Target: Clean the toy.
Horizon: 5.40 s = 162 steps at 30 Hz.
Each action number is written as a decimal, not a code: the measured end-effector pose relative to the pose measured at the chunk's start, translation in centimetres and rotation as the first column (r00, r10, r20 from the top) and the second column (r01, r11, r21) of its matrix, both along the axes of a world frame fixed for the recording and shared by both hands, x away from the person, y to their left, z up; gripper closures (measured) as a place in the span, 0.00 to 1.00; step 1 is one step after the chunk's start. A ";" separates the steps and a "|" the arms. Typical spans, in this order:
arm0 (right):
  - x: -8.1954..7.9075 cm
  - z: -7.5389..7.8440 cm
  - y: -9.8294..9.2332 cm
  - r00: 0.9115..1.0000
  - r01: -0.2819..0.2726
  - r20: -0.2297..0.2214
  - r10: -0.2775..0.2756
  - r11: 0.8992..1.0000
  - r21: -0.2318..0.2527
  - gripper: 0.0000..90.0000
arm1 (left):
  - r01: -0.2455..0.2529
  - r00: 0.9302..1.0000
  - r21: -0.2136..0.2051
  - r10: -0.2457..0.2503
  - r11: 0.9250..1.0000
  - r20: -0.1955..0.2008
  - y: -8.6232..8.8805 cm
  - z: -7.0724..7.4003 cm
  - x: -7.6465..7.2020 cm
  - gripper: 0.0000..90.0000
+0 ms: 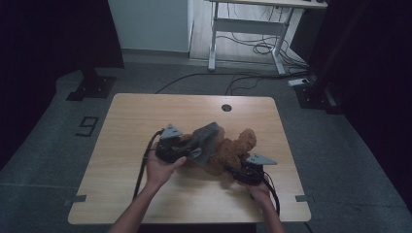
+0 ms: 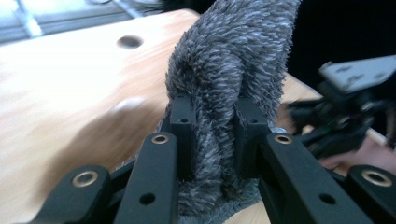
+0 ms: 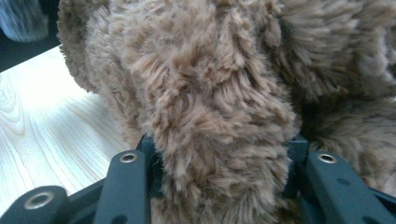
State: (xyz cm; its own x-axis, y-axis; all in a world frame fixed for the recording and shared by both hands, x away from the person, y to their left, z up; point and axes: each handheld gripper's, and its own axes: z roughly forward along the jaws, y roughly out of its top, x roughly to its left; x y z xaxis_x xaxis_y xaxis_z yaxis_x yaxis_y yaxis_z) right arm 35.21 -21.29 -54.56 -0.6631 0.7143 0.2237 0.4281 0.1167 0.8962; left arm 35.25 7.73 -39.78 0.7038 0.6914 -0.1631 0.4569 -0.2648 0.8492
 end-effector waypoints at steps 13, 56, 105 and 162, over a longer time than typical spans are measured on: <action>-0.4 0.2 0.4 0.999 0.012 0.033 -0.010 0.999 -0.050 0.58 | 0.055 0.993 0.141 -0.039 0.989 -0.110 -10.3 -2.8 4.5 0.81; -0.7 0.4 1.1 0.998 0.032 0.053 -0.028 0.995 -0.090 0.59 | -0.043 0.993 0.234 0.068 0.971 -0.099 -7.6 -2.8 6.6 0.81; -0.5 0.4 0.9 0.999 0.030 0.038 -0.027 0.997 -0.075 0.59 | -0.080 0.992 0.195 0.097 0.978 -0.081 0.6 -2.9 4.5 0.80; 3.8 0.5 1.5 0.999 0.018 0.052 -0.013 0.995 -0.099 0.40 | -0.162 0.979 0.208 0.183 0.965 -0.086 3.1 -4.2 7.2 0.81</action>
